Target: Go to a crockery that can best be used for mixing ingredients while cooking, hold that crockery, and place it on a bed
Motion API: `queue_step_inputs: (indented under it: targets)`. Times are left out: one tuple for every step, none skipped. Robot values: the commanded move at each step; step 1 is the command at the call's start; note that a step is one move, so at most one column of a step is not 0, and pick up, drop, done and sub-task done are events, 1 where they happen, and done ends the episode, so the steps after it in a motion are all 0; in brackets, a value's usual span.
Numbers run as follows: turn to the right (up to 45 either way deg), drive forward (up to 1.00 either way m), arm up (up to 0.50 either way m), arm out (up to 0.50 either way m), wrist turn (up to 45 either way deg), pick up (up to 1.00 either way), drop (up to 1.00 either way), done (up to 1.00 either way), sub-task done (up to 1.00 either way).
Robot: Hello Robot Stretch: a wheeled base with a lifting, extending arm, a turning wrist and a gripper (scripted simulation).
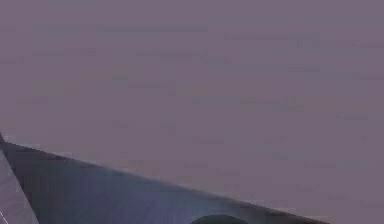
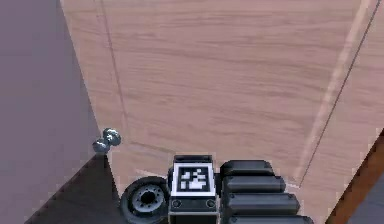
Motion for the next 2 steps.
queue_step_inputs:
  targets:
    - [-12.0, 0.0, 0.0, 0.0, 0.0, 0.0, 0.0, 0.0, 0.0]
    - [0.0, 0.25, 0.0, 0.0, 0.0, 0.0, 0.0, 0.0, 0.0]
